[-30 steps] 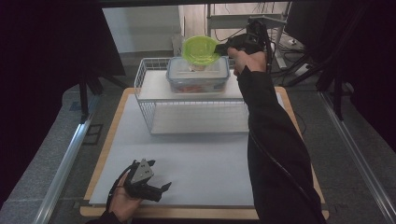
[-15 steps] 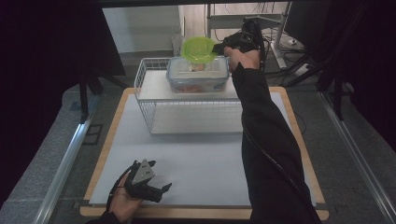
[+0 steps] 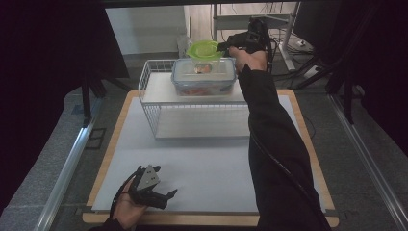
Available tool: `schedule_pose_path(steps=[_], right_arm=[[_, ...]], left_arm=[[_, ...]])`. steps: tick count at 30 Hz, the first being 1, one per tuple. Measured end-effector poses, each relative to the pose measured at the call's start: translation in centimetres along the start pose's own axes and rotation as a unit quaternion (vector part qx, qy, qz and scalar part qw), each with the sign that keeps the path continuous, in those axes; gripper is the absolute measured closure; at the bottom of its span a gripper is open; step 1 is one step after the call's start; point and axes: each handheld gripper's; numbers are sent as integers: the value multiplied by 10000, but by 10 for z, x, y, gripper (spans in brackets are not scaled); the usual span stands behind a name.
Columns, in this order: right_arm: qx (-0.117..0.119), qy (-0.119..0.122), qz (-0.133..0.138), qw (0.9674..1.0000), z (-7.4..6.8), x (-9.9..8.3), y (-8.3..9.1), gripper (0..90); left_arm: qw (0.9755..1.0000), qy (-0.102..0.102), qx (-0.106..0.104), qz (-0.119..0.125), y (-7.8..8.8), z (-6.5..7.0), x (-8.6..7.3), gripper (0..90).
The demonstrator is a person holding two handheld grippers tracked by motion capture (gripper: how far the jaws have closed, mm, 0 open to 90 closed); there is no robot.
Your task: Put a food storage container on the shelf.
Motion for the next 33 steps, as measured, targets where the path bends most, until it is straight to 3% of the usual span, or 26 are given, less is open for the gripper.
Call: schedule_pose_path(steps=[12,17,20,27,33], right_arm=[[-57,266,66,9996,3,-1,2,490],[-30,529,139,9985,6,-1,6,421],[-56,756,140,9970,7,-3,9,362],[150,1163,169,9930,7,-13,18,257],[86,1646,246,9860,4,-22,27,226]], left_arm=[[10000,-36,-1,-27,-1,1,0,43],[10000,-47,-6,-34,-2,2,0,43],[10000,-63,-7,-49,-2,2,0,43],[9999,-112,-16,-80,-4,5,1,43],[9998,-144,-12,-104,-4,5,2,43]])
Point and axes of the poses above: each handheld gripper's, and its own axes: y roughly backward along the jaws, x roughly out of its top, z roughly to its right, and after that the axes turned 5 degrees about -x, right-handed
